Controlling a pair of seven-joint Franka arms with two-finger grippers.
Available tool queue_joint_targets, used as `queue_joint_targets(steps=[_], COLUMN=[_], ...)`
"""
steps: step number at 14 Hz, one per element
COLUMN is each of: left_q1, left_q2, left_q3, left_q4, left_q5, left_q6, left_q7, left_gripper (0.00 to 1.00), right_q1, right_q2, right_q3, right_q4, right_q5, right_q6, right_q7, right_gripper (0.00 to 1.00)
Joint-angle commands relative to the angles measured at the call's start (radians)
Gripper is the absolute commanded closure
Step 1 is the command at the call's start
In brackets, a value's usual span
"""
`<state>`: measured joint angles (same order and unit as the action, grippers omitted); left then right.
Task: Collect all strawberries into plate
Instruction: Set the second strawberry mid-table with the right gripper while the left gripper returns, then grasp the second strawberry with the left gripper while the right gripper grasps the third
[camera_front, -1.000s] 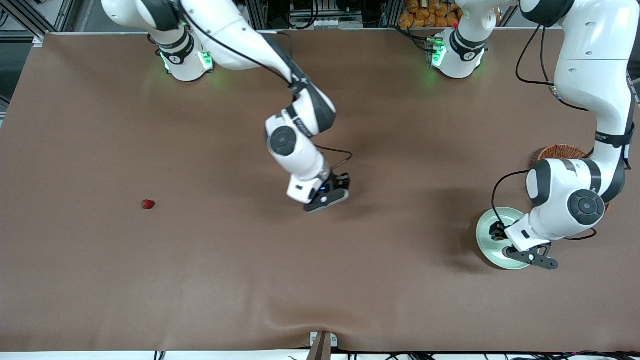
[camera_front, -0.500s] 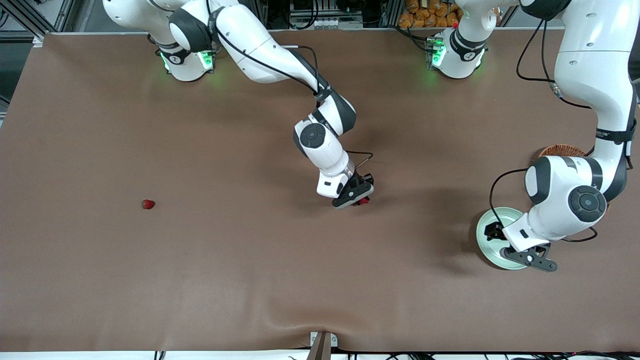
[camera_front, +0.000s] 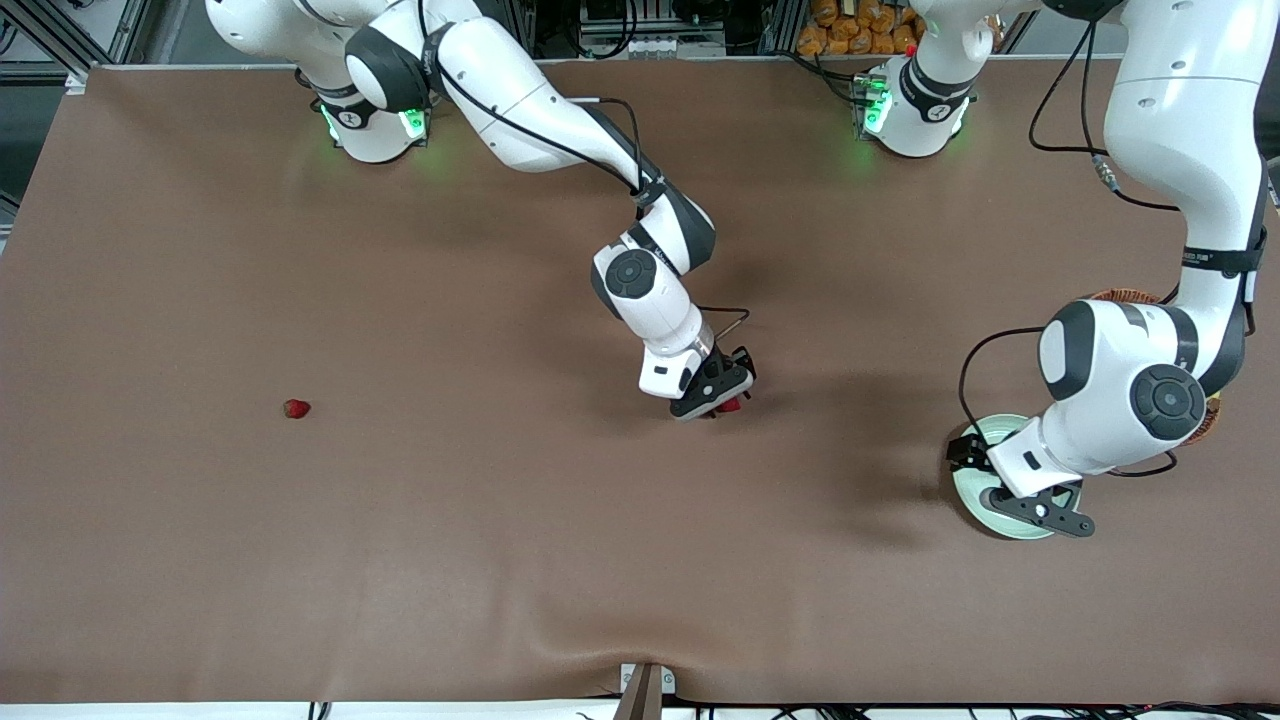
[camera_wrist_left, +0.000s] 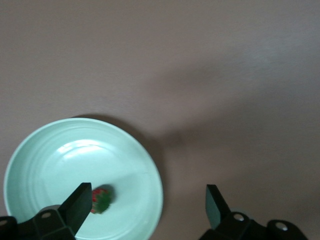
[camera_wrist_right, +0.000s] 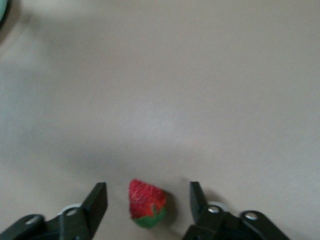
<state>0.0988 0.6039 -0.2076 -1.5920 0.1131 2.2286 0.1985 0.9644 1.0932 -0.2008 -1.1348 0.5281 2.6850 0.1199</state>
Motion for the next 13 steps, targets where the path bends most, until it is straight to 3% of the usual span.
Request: queue_joint_targets(steps=[1, 3, 6, 9, 13], left_q1=[-0.004, -0.023, -0.121, -0.227, -0.342], left_q2=[-0.027, -0.029, -0.023, 0.006, 0.051], left_q3=[-0.039, -0.065, -0.065, -0.058, -0.056], left_q4=[0.006, 0.012, 0.017, 0.044, 0.061], left_q5=[-0.016, -0.013, 0.0, 0.002, 0.0], left_q6=[-0.052, -0.056, -0.055, -0.055, -0.055], left_q7=[-0.068, -0.138, -0.297, -0.441, -0.571], left_gripper=[0.0, 0.0, 0.0, 0.0, 0.0], right_q1=[-0.05, -0.097, -0.142, -0.144, -0.157], right_q2=[-0.14, -0.251, -0.404, -0.51, -0.523], right_q3=[-0.009, -0.011, -0.083, -0.217, -0.486], right_q4=[-0.151, -0.293, -0.486, -0.588, -0.586], right_q5=[-0.023, -0.023, -0.023, -0.025, -0.025], right_q6=[-0.03, -0.031, -0.056, -0.234, -0.587], right_q7=[-0.038, -0.057, -0.106, -0.129, -0.326], right_gripper=[0.0, 0.0, 0.0, 0.0, 0.0])
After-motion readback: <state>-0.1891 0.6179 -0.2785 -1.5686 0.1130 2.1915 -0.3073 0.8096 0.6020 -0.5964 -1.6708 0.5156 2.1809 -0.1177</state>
